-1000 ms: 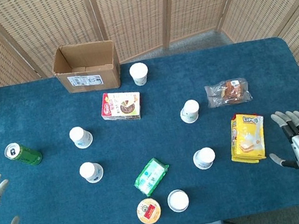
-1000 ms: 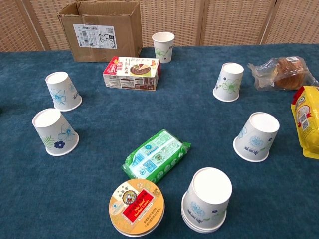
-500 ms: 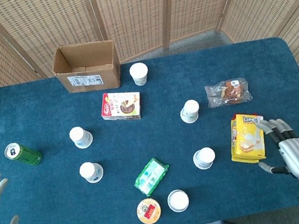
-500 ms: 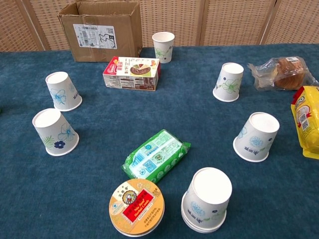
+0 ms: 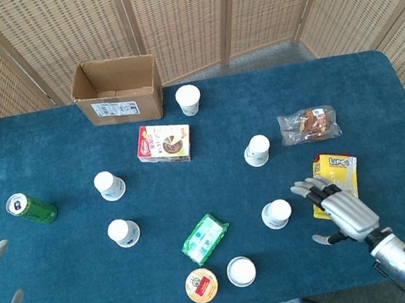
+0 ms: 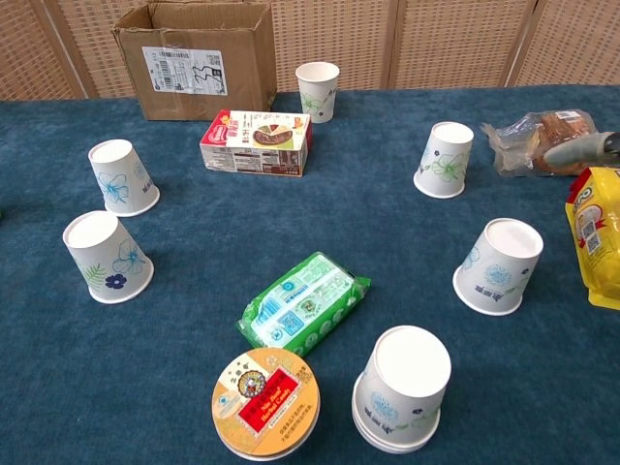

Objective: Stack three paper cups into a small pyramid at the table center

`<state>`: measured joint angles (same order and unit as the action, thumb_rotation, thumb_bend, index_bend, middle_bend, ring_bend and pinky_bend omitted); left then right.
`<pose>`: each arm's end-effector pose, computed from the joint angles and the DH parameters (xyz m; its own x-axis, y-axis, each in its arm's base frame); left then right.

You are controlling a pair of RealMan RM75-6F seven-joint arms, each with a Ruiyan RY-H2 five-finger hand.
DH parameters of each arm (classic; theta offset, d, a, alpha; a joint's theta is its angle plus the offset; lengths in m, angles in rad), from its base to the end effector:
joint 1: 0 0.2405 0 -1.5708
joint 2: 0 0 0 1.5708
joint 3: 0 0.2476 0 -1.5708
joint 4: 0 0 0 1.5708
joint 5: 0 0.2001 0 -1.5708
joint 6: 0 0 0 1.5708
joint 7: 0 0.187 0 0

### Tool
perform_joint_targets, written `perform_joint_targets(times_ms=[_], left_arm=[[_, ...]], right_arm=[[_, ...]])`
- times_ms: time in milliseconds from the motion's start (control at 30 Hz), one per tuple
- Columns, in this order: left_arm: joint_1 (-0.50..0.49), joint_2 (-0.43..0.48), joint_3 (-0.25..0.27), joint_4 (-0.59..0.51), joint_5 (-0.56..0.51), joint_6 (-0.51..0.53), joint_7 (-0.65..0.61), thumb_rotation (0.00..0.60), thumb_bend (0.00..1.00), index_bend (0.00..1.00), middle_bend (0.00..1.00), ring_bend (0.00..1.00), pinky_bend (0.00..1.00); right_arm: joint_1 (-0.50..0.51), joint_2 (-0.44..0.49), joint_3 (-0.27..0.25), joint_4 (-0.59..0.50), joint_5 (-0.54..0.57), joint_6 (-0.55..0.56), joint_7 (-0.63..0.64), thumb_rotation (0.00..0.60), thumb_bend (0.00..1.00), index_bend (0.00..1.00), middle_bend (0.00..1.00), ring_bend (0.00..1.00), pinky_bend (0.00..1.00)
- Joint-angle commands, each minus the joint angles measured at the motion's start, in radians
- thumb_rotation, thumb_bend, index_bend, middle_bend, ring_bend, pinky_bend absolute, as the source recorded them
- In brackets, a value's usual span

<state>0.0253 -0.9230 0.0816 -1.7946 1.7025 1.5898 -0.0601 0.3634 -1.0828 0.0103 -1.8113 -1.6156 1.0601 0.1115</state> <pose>-0.2689 0.1628 0.1891 0.3508 0.0762 0.9333 0.9349 -0.0855 -0.3444 -0.2048 -0.2554 0.0737 0.2909 -0.4048 0.8669 -0.9264 -0.3455 0.1496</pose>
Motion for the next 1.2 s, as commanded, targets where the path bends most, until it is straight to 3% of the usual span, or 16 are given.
perform_joint_targets(times_ms=[33,367,633,833,1200], left_arm=[[-0.004,-0.002,-0.002,0.0,-0.005,-0.008,0.004,0.6,0.37,0.0,0.0,0.0,0.0],[-0.011,-0.005,-0.007,-0.001,-0.025,-0.027,0.008,0.6,0.37,0.0,0.0,0.0,0.0],[-0.013,-0.001,-0.01,0.001,-0.034,-0.028,-0.004,0.6,0.37,0.0,0.0,0.0,0.0],[-0.014,0.001,-0.01,0.0,-0.036,-0.03,-0.009,0.6,0.37,0.0,0.0,0.0,0.0],[-0.013,-0.001,-0.009,-0.003,-0.033,-0.03,-0.002,0.6,0.37,0.0,0.0,0.0,0.0]], right_arm=[[0.029,-0.028,0.009,0.001,0.016,-0.036,-0.025,0.6,0.24,0.08,0.0,0.0,0.0],[0.133,-0.126,0.043,0.037,0.13,-0.176,-0.128,0.6,0.25,0.08,0.01,0.0,0.03],[0.15,-0.187,0.047,0.093,0.169,-0.168,-0.164,0.6,0.27,0.09,0.09,0.02,0.09],[0.142,-0.219,0.039,0.124,0.16,-0.126,-0.165,0.6,0.31,0.17,0.22,0.19,0.19],[0.128,-0.259,0.023,0.186,0.114,-0.055,-0.122,0.6,0.42,0.35,0.43,0.39,0.31]])
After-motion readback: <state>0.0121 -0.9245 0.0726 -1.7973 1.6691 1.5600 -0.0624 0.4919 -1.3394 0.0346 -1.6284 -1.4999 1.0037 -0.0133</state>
